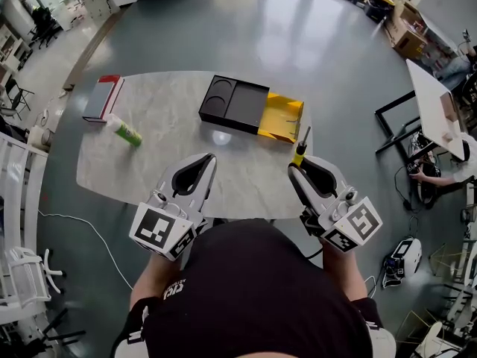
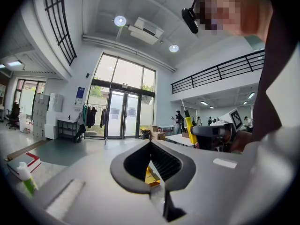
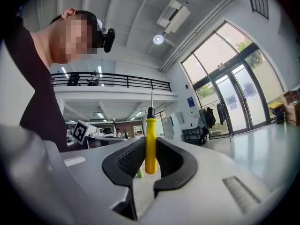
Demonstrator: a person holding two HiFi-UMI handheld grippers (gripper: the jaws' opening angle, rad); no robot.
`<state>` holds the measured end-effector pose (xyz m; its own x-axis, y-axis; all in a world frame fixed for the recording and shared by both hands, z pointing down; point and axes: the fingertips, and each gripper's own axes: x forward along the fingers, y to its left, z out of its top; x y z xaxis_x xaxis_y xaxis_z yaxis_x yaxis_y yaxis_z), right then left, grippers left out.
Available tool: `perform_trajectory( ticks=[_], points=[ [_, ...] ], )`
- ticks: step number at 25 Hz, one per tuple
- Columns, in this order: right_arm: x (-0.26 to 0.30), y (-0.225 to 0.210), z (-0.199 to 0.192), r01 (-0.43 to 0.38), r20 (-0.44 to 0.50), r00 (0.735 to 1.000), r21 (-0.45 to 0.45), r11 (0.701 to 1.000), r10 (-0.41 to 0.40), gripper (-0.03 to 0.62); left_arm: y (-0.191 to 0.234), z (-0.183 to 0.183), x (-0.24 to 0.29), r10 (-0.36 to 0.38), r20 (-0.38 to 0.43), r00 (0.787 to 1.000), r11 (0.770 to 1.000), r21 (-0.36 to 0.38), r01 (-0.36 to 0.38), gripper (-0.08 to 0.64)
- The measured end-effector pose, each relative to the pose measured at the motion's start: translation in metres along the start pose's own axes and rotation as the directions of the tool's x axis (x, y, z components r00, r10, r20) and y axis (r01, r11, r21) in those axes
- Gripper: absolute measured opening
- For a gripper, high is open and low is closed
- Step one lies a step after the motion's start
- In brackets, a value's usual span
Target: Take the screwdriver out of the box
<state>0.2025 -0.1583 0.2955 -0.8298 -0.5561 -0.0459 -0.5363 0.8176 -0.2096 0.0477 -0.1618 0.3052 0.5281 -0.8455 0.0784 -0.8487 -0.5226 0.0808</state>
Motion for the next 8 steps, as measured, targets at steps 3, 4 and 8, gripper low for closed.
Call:
perform_trajectory(
  ticks=[3, 4, 8],
  points=[
    [-0.0019, 0.0017, -0.0020, 0.001, -0.002, 1.000, 0.001, 1.000, -0.001, 0.083, -0.0018, -0.0021, -0.0022, 0.001, -0.004, 1.000, 1.000, -0.001, -0.001, 0.002],
    [-0.0023, 0.0021, -0.0024, 0.001, -0.003, 1.000, 0.002, 1.000, -0.001, 0.083, -0.0022, -0.0022, -0.0029, 0.001, -0.005, 1.000, 1.000, -0.002, -0.001, 0.002],
    [-0.0026, 0.0046, -0.0041, 0.004, -0.006, 1.000, 0.007, 1.000, -0.004, 0.084, -0.0027, -0.0025, -0.0067, 0.001, -0.008, 1.000, 1.000, -0.003, -0.001, 0.002]
  ],
)
